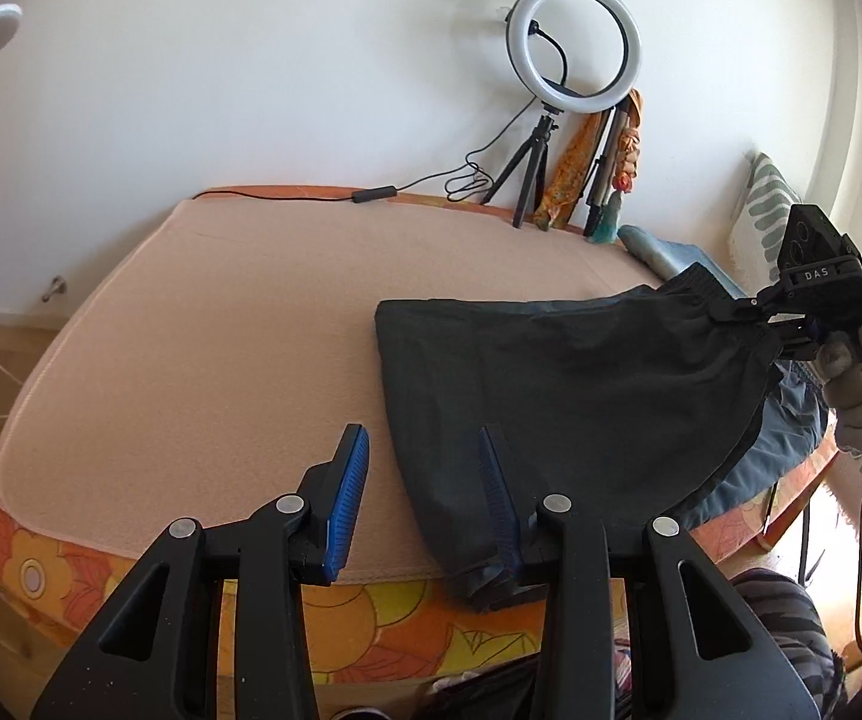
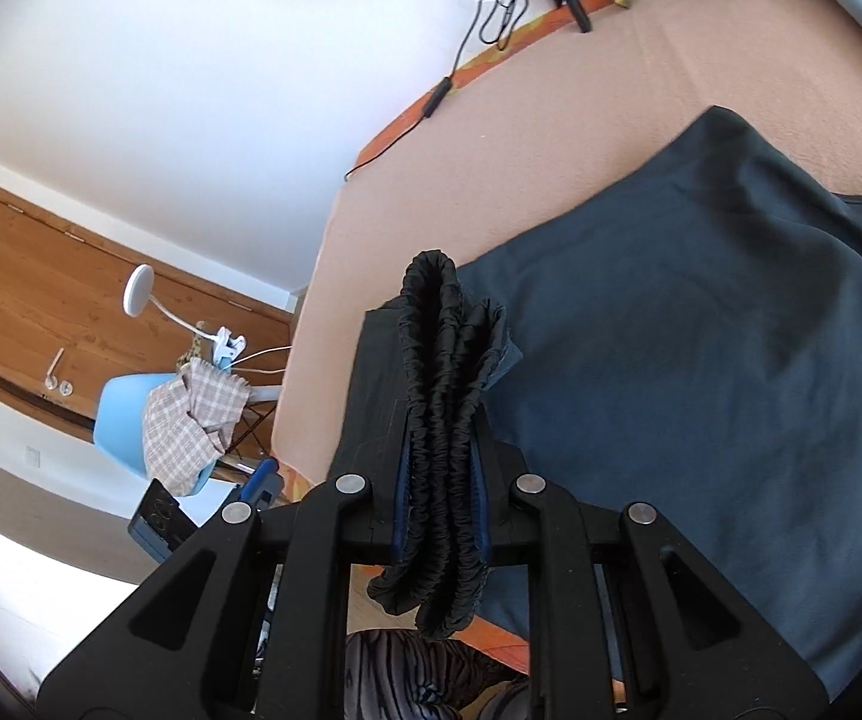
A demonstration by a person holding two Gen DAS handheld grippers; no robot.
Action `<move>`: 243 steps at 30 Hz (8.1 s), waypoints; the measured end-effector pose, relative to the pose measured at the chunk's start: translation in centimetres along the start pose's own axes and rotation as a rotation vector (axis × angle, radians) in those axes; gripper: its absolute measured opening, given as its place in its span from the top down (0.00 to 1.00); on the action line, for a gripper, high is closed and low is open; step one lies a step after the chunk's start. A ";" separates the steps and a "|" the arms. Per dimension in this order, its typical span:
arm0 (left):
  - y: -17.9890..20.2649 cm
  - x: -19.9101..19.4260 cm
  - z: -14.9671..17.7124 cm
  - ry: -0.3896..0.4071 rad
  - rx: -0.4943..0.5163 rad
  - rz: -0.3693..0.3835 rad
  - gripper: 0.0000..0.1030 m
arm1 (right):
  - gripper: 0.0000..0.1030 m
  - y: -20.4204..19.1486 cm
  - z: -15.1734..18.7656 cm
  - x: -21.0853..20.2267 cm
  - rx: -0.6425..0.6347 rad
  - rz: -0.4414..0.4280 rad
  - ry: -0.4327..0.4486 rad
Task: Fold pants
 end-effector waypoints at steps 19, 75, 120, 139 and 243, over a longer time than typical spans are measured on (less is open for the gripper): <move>-1.3 0.6 3.0 -0.116 -0.046 0.015 0.65 | 0.83 4.8 -1.1 -1.6 0.024 0.096 0.037; 9.8 1.4 5.9 -0.159 0.514 0.190 0.96 | 0.83 5.0 -4.3 -8.9 0.014 0.194 0.171; 13.4 9.4 0.0 -0.261 0.380 0.249 0.89 | 0.83 16.4 -3.3 -18.5 0.109 0.350 0.179; 15.7 10.3 -0.2 -0.286 0.362 0.284 0.82 | 0.83 23.9 -2.7 -25.8 0.179 0.483 0.210; 15.8 7.9 0.5 -0.352 0.036 0.557 0.78 | 0.95 -2.0 -9.6 4.1 -0.301 0.521 -0.033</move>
Point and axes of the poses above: each gripper's, at about its wrist camera, not at the fingertips, and x roughly the way its jaws point, y to its right, z to its underside, the point moved 10 cm from there along x, roughly the way its jaws point
